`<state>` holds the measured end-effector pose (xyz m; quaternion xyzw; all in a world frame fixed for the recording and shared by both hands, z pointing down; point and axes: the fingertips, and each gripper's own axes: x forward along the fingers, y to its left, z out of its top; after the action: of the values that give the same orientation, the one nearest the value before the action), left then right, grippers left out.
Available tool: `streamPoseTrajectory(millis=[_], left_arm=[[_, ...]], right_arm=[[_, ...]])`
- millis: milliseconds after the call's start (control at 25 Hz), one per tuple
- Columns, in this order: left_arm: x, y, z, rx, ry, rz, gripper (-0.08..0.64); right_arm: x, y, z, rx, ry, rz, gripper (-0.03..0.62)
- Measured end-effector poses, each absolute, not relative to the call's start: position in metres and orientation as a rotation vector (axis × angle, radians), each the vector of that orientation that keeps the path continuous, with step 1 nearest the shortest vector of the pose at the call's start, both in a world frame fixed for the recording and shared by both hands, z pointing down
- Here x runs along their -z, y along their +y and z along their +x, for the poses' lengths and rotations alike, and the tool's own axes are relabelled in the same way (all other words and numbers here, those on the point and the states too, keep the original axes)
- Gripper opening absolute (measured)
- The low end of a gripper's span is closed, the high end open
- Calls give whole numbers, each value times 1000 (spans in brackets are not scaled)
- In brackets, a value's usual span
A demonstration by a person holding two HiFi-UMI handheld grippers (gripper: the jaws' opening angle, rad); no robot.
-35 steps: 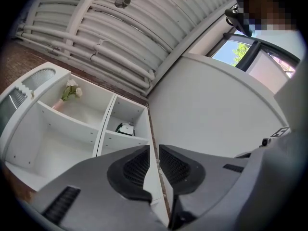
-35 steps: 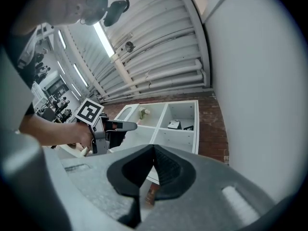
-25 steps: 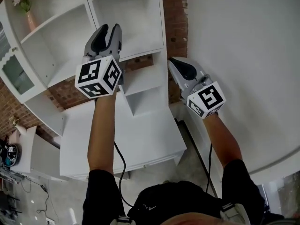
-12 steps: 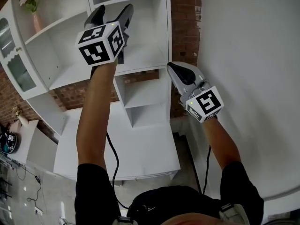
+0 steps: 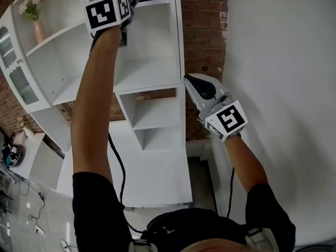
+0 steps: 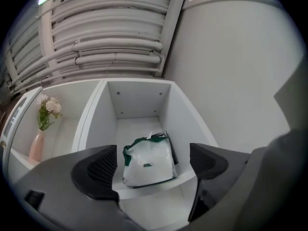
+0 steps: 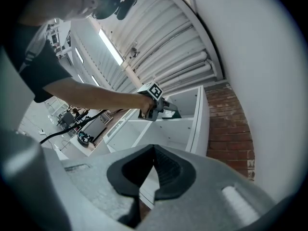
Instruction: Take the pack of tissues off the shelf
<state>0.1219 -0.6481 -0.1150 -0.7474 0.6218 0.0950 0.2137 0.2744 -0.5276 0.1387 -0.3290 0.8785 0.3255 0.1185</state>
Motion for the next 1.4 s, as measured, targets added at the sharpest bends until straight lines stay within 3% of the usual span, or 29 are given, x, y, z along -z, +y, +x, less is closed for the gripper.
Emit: streamPoseTrajectory(millis=[440,680,840,1400], left_arm=[[105,-701,115,-203,1930,-2103,458],[103,-702,106,-168,1993,-2024,325],[106,-695,102,-201,1977,-2016,285],[122,-572,112,-453,1662,-1978,279]], right_arm=[[-144,-535,313,-967,2535,-975,2],[-142,-536,320,-963,2522,-977,2],[-145,-536,315,-955,2533,-976,2],[-128,-509,283,-919,2501,-900,2]])
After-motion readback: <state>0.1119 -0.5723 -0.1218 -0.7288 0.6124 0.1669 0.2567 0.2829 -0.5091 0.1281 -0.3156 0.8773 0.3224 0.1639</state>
